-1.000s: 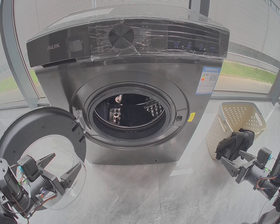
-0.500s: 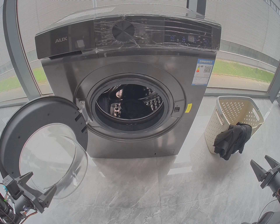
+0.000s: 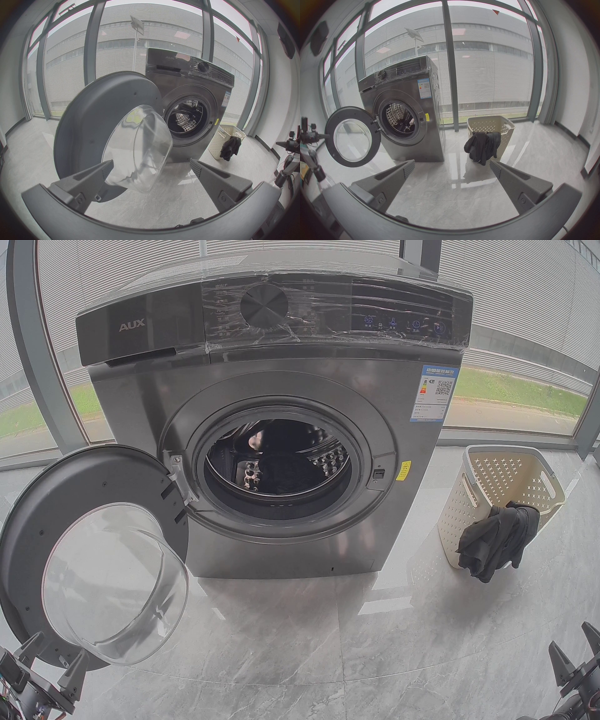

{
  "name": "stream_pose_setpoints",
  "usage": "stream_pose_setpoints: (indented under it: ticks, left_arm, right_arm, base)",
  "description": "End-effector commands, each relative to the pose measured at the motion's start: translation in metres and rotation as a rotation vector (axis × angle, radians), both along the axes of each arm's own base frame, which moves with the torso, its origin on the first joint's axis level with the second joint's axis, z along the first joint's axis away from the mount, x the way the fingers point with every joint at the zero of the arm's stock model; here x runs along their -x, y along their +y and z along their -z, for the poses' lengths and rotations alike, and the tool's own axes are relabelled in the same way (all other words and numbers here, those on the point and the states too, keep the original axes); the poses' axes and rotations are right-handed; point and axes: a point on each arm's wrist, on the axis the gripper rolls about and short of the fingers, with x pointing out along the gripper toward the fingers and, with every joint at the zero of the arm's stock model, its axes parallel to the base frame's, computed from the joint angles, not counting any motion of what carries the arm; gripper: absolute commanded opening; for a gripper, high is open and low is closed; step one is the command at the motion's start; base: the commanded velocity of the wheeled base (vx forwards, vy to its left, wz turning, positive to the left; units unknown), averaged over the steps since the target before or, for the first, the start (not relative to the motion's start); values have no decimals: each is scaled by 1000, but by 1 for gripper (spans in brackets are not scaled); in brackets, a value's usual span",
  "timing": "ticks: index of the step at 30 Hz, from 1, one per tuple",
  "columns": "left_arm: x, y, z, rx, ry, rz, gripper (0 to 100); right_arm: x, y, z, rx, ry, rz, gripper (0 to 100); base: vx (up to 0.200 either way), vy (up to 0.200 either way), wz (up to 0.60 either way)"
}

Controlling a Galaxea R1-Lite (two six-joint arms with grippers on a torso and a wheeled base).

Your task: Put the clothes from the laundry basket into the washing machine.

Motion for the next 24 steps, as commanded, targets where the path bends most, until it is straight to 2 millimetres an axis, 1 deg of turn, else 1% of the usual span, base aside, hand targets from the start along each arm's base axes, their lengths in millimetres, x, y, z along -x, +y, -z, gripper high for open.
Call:
stream_pose_setpoints:
  ticks: [1,5,11,14,16,17,19,21,22,23,24]
  left_arm:
    - [19,1,15,21,-72,-43,100]
    - [25,2,16,-19,-136,-92,100]
    - [31,0,18,-22,-203,-154,100]
    - [31,0,18,-49,-208,-133,100]
    - [32,0,18,-90,-209,-149,100]
    - [33,1,19,-123,-207,-191,100]
    - [33,2,19,-129,-205,-207,100]
    - [33,2,19,-129,-206,-196,100]
    - [33,0,19,-100,-213,-123,100]
    - [33,-1,19,-90,-215,-97,100]
    - [33,-2,24,-79,-173,-19,100]
  right_arm:
    - [16,3,12,87,-93,17,100]
    - [16,2,13,48,-93,45,100]
    - [17,2,13,52,-99,45,100]
    - [16,2,13,59,-113,36,100]
    - [16,2,13,58,-113,37,100]
    - [16,2,13,60,-112,35,100]
    - [16,2,13,59,-112,34,100]
    - [16,2,13,59,-113,34,100]
    - [16,2,13,59,-113,34,100]
    - [16,2,13,59,-113,34,100]
    - [16,2,13,59,-112,34,100]
  base:
    - [0,0,0]
    - [0,0,0]
    - [0,0,0]
    - [0,0,0]
    - [0,0,0]
    - [0,0,0]
    - [0,0,0]
    - [0,0,0]
    - [0,0,0]
    - [0,0,0]
    - [0,0,0]
